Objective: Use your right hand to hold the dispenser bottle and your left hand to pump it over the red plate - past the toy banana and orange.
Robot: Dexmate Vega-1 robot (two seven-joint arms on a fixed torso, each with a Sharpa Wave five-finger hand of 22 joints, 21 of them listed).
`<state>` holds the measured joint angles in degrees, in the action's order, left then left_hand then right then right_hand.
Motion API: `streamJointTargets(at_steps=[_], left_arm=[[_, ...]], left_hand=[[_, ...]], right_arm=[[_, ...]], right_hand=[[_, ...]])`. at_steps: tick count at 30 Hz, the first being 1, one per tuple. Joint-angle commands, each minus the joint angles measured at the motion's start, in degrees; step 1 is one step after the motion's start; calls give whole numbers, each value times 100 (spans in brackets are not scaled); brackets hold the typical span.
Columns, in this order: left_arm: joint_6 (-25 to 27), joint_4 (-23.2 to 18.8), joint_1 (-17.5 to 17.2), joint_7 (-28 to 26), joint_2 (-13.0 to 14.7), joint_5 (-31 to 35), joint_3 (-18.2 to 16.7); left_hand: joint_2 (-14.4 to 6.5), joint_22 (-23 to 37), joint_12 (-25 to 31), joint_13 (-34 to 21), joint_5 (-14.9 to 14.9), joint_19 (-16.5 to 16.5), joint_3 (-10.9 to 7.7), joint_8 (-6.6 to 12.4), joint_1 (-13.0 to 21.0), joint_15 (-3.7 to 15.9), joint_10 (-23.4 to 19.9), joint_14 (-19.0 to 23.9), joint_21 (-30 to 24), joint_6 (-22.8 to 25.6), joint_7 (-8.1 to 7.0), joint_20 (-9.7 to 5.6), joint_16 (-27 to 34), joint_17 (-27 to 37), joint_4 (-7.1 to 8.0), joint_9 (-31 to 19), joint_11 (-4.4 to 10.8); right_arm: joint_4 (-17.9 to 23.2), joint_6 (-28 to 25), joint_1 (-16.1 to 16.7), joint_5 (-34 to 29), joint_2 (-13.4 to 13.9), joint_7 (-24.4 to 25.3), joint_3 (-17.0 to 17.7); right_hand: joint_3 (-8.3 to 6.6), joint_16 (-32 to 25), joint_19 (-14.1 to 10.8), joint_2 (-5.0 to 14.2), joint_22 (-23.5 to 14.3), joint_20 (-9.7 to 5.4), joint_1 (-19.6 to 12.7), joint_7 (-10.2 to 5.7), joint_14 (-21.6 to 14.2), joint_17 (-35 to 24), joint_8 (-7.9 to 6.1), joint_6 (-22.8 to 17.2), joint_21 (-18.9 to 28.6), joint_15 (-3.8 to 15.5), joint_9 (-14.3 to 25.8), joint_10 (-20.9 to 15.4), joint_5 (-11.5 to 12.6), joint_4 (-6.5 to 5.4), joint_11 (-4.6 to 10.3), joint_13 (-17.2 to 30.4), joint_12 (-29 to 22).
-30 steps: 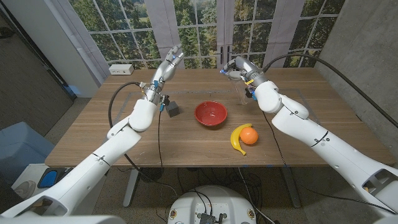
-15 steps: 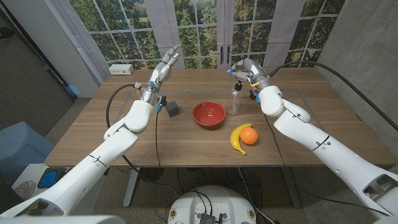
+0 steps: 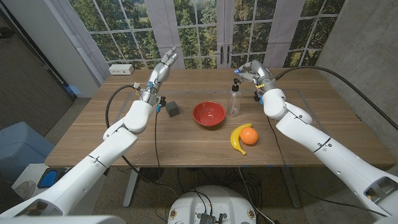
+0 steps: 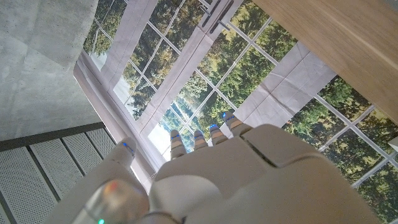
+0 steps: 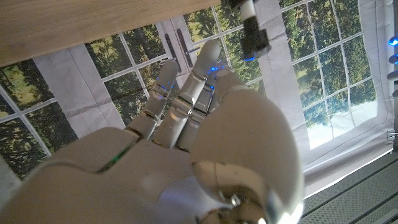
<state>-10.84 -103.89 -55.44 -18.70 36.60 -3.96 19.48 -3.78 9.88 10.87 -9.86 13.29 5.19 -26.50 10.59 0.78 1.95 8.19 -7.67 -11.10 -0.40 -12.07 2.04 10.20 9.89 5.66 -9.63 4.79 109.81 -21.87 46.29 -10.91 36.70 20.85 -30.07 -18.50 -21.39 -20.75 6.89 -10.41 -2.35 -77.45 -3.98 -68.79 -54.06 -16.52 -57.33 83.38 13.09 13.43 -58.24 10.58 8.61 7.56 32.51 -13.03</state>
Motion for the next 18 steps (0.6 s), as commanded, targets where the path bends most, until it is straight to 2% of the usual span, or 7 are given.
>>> streamJointTargets(at_steps=[1,8,10,14,15,18], left_arm=[[93,14,-36,-80,-16,-83,0],[189,-17,-62,-67,-1,-176,-7],[84,46,-57,-29,-38,-289,-16],[102,37,-42,-29,-24,-293,-9],[96,44,-33,-19,-15,-282,1],[84,60,-23,0,-15,-310,8]], left_hand=[[6,18,12,-19,5,-37,-5,-21,55,97,-10,9,-33,35,-15,15,18,3,-46,-18,0],[3,18,11,-19,5,-39,-6,-21,57,95,-12,10,-31,37,-16,17,17,3,-52,-18,2],[3,18,11,-19,5,-42,-6,-21,58,93,-11,10,-31,36,-12,15,16,3,-54,-18,0],[2,18,10,-19,5,-44,-7,-23,59,98,-13,15,-30,32,-2,16,17,3,-58,-18,-2],[1,18,9,-19,5,-44,-7,-23,59,98,-11,18,-29,31,2,18,18,3,-60,-18,-3],[0,18,10,-19,5,-46,-8,-22,60,93,-15,20,-28,36,-1,18,18,3,-63,-18,-4]], right_arm=[[-370,572,178,244,-263,775,216],[-568,848,256,456,-349,946,328],[-590,868,270,468,-359,998,338],[-641,994,322,684,-368,961,430],[-679,1061,341,728,-399,1005,455],[-707,1079,360,818,-402,1017,500]], right_hand=[[3,17,34,43,-5,-904,-83,-12,-72,3,24,-38,53,9,31,-41,23,20,18,29,10],[-11,71,41,53,-2,-901,-105,-16,-59,56,43,-20,62,11,32,-29,7,31,14,7,36],[-18,94,59,56,5,-897,-107,-14,-48,79,56,2,50,7,32,-21,-3,33,6,1,46],[-80,296,176,88,39,-875,-89,42,112,266,127,120,-39,-2,36,120,-23,32,-88,-36,125],[-112,403,258,100,53,-860,-33,57,244,340,165,182,-107,-18,41,203,-8,14,-141,-63,162],[-163,672,483,172,75,-807,453,112,669,512,320,455,-340,-100,60,565,44,-198,-215,-161,247]])
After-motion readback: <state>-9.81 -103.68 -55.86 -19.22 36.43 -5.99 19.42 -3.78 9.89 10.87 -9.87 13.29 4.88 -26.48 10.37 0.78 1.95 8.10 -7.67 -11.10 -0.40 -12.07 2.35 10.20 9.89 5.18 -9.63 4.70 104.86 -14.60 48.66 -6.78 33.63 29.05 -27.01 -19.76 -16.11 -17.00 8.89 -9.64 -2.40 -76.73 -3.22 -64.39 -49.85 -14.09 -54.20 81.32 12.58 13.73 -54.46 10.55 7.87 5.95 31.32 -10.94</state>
